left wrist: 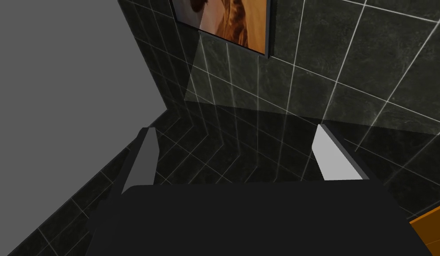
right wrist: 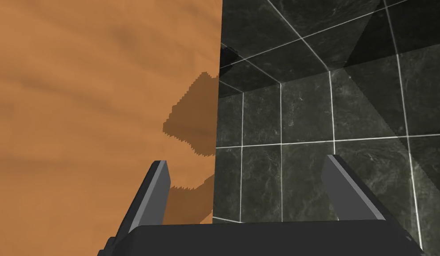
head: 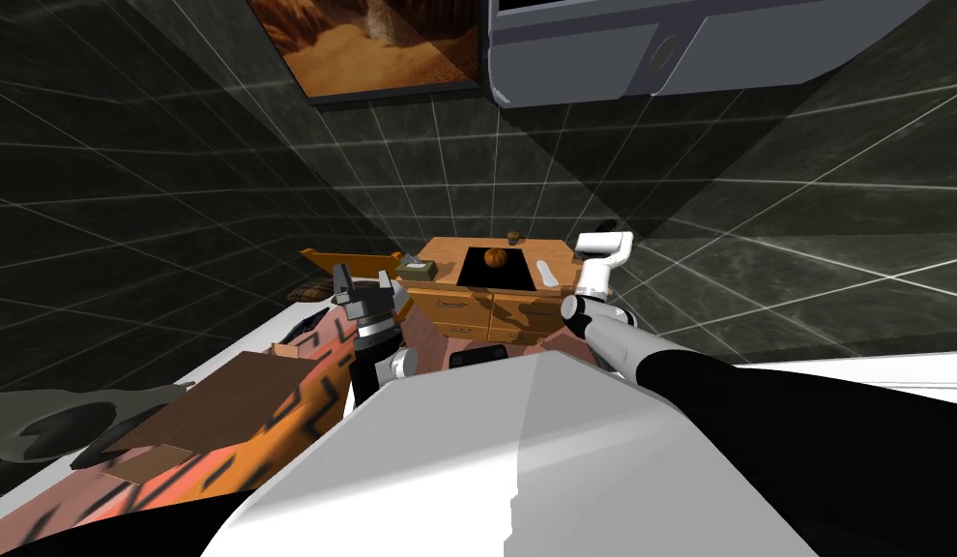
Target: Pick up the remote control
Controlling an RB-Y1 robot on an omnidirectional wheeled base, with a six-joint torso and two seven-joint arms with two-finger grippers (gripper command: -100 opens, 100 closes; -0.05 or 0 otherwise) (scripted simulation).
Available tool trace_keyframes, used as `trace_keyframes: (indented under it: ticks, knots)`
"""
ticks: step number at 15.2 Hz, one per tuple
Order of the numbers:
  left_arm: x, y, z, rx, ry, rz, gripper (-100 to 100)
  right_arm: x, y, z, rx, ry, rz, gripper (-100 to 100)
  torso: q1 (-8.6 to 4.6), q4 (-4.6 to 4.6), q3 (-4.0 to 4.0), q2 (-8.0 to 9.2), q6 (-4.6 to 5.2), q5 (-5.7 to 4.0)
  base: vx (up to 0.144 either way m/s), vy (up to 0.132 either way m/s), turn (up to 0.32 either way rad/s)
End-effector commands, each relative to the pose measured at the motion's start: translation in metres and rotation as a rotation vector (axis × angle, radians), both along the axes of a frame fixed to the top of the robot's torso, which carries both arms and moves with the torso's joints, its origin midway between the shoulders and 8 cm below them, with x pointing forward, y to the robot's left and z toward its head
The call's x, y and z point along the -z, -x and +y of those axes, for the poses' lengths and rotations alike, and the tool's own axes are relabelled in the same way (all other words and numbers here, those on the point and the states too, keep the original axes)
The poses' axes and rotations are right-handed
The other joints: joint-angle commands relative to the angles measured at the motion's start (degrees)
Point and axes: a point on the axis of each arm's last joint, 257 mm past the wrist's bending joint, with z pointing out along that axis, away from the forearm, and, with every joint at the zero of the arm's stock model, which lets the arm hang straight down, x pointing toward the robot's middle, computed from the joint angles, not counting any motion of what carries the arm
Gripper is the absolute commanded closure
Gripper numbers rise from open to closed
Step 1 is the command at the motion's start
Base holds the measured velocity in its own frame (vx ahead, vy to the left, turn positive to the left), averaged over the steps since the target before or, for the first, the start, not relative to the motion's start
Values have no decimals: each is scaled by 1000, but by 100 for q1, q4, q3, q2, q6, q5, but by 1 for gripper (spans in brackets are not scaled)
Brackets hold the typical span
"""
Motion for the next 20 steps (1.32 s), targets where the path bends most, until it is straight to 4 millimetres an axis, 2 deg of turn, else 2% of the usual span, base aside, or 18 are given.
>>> trace_keyframes:
  ticks: [1, 5, 8, 12, 15, 16, 20]
  knots:
    - [0, 0, 0, 0, 0, 0, 0, 5, 4, 1, 13, -27, 13, -100, 0, 0, 0, 0, 0, 0, 9, 22, -4]
    - [0, 0, 0, 0, 0, 0, 0, 13, 6, 7, 93, -189, -3, -100, -3, 0, 0, 0, 0, 0, 12, 38, 29]
    - [0, 0, 0, 0, 0, 0, 0, 21, 11, 11, 103, -216, 26, -100, 0, 0, 0, 0, 0, 0, 10, 36, 13]
    - [0, 0, 0, 0, 0, 0, 0, 28, 12, 25, 170, -368, 20, -100, -3, 0, 0, 0, 0, 0, 12, 34, 23]
    - [0, 0, 0, 0, 0, 0, 0, 35, 18, 30, 179, -393, 49, -100, -2, 0, 0, 0, 0, 0, 9, 29, 12]
    - [0, 0, 0, 0, 0, 0, 0, 37, 17, 38, 205, -458, 45, -100, -7, 0, 1, 2, 1, -1, 7, 26, 24]
    - [0, 0, 0, 0, 0, 0, 0, 44, 22, 53, 238, -542, 73, -100, -5, 1, 1, 2, -1, -1, 8, 28, 17]
